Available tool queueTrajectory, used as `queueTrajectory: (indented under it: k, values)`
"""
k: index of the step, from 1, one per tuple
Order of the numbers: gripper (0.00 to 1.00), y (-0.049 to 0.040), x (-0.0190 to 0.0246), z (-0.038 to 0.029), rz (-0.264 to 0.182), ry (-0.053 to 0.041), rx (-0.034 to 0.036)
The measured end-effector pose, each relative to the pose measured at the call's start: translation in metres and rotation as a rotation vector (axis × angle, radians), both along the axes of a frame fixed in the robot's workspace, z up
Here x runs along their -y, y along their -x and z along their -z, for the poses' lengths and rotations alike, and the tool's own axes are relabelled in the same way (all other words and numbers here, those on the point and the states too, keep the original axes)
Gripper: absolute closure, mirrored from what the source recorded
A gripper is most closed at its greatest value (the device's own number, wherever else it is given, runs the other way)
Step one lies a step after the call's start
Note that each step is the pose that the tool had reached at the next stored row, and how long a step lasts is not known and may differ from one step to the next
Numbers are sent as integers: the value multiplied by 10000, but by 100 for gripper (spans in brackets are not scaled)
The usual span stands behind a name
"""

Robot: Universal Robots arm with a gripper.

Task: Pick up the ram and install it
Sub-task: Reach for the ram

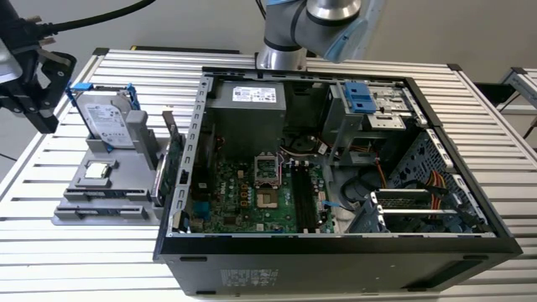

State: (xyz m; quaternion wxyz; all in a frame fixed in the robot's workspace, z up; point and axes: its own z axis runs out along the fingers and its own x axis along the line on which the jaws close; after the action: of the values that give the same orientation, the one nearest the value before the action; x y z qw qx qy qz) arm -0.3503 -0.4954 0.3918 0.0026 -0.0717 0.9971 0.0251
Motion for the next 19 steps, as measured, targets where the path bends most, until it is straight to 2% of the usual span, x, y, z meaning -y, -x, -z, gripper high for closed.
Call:
queueTrajectory:
  k: [17, 19]
  values:
    - [100, 0, 0, 0, -1207, 0, 0]
    - [100, 1, 0, 0, -1549, 0, 0]
